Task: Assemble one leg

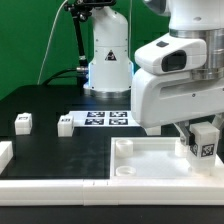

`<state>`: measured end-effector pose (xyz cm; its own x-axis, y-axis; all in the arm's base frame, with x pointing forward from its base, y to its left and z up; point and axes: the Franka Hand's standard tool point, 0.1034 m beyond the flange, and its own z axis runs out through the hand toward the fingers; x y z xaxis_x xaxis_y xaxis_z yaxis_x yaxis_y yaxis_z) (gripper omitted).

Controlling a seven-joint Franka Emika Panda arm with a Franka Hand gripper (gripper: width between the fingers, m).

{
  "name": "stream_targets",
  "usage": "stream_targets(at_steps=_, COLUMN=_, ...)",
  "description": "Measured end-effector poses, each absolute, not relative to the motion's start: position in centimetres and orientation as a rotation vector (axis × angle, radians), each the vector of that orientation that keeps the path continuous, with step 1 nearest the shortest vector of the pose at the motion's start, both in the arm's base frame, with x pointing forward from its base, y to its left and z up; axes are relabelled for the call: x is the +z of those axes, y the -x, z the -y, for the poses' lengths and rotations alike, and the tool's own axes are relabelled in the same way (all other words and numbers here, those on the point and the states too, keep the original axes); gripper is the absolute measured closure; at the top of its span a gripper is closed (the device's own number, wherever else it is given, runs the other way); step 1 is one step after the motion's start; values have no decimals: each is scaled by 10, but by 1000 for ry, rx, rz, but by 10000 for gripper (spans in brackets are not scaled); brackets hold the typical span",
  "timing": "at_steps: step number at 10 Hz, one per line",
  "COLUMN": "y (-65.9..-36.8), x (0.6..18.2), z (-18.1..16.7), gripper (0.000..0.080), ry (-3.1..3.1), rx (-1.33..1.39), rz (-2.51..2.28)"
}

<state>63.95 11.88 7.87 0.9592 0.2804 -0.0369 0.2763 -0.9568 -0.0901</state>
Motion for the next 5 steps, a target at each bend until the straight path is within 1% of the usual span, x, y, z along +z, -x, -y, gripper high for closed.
stream_targets(at_steps=4, y=-640, x=79, z=-119, gripper=509, ry=3042, rx=80, rz=306)
stream_targets(at_steps=5, y=-640, x=79, z=-119, gripper=509, ry=3060, rx=89, rz=76)
